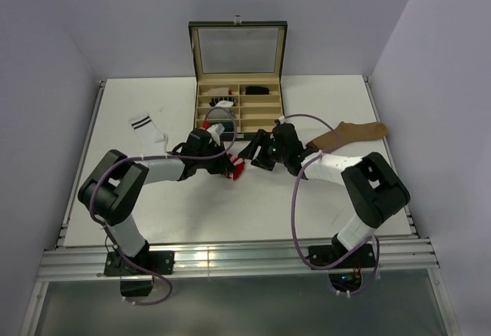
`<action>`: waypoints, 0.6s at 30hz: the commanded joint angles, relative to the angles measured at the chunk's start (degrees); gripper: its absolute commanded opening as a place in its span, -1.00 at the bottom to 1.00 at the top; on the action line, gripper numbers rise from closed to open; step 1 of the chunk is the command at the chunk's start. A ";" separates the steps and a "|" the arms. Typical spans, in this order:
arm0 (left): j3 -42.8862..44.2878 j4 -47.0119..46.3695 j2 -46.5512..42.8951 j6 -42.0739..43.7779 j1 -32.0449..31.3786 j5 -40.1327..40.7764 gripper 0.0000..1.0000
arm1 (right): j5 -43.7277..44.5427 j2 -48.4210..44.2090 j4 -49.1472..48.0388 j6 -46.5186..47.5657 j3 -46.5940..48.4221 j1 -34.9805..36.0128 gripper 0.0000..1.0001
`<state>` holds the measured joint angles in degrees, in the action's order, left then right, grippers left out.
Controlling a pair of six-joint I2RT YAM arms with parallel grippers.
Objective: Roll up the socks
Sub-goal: Roll the sock at the center of the board.
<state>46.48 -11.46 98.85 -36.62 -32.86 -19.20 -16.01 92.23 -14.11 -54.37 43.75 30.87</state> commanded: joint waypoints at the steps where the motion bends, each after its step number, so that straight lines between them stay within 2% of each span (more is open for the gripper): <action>1: -2.71 -2.59 2.75 -6.35 1.04 -8.13 -0.99 | -0.34 2.42 -4.87 -1.61 -0.77 0.33 0.44; 10: -5.96 -8.48 5.56 -13.82 2.71 -11.29 -0.99 | 1.86 5.94 -4.96 -2.41 -0.15 1.47 0.38; 18: -9.03 -14.11 6.79 -18.31 5.00 -13.05 -0.99 | 1.16 9.55 -5.66 -3.02 0.11 2.00 0.15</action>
<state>39.83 -26.87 103.37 -53.45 -28.53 -32.14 -15.68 100.57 -17.47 -57.06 43.70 32.18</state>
